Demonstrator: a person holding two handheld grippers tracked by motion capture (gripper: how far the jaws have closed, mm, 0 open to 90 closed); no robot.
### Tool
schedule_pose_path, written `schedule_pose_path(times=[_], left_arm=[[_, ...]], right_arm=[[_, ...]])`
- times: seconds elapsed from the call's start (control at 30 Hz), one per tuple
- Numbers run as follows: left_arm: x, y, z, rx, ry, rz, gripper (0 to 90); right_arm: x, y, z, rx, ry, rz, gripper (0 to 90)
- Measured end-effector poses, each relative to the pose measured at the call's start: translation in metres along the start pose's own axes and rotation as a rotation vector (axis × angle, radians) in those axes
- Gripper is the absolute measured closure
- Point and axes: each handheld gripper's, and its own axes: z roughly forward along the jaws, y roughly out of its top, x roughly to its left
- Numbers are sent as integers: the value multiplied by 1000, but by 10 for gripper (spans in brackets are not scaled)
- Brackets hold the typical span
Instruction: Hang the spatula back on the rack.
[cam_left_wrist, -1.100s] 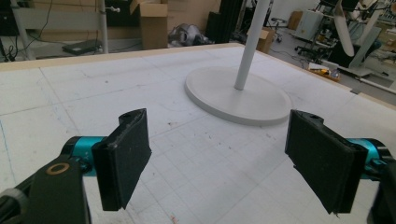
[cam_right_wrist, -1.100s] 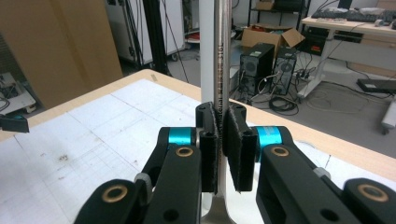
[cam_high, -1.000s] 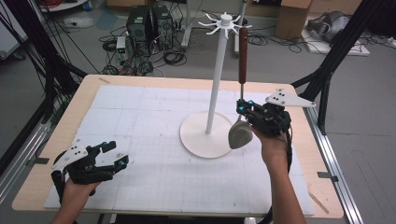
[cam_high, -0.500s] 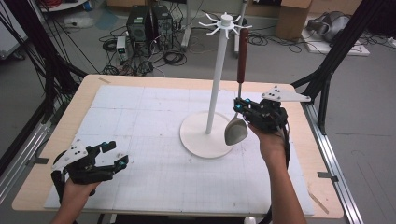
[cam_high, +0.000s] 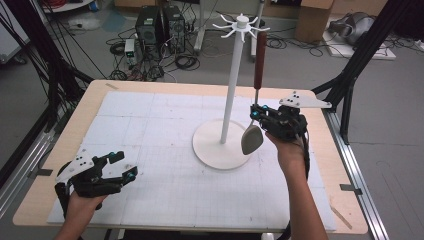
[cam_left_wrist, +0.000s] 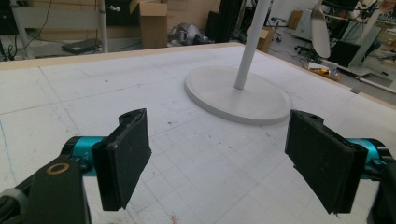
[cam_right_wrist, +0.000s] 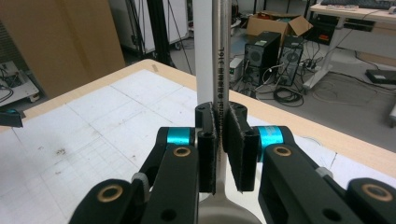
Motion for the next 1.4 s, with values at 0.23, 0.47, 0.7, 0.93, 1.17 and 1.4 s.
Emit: schedule_pose_path(times=[0.23,0.47,0.7,0.93,1.17,1.4], left_arm=[[0,0,0,2,0,2,222],[1,0,-1,-1,1,-3,222],[1,1,0,-4,4,-5,222],[0,1,0,-24,17,-11,222],[1,3,-1,-41,29,-7,221],[1,4,-3,-48,28,1,221]], right_arm=[[-2,-1,-6,-37,-27,31,604],[-2,-26,-29,-83,-73,32,408],[-3,-77,-63,-87,-134,49,239],[0,-116,-96,-93,-157,58,179],[6,-133,-107,-40,-191,8,175],[9,-148,-105,12,-187,28,176]])
